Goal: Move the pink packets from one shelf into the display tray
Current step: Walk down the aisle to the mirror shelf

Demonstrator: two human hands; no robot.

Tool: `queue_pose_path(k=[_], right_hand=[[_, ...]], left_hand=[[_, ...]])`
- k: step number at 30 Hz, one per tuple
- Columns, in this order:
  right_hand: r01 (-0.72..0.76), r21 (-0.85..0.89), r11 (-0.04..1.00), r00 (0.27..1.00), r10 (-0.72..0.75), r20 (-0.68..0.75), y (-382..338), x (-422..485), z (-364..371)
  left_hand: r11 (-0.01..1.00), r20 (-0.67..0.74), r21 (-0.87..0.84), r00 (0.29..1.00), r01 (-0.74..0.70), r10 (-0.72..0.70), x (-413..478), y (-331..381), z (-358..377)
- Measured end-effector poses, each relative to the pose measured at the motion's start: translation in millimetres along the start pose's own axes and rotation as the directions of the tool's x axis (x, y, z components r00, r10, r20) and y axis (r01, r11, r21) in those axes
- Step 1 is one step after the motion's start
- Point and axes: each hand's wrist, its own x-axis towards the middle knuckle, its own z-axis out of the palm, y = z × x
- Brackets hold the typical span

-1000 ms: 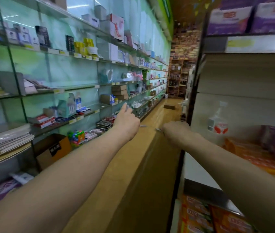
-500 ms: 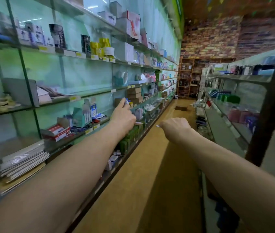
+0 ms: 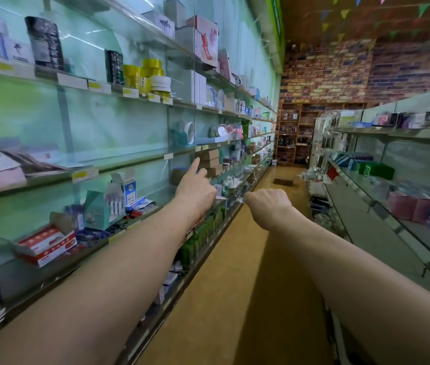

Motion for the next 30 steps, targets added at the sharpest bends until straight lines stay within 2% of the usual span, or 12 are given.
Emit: queue_pose_path(k=[22, 30], right_hand=[[-0.048, -0.062, 0.997, 0.999, 0.046, -0.029, 132, 307, 111], [-0.108, -0.052, 0.993, 0.994, 0.107, -0.023, 181, 438, 157]], left_hand=[[0.999, -0.094, 0.032, 0.996, -0.004, 0.007, 350, 0, 105], [0.998, -0.122, 0.040, 0.992, -0.038, 0.043, 497, -5, 141]])
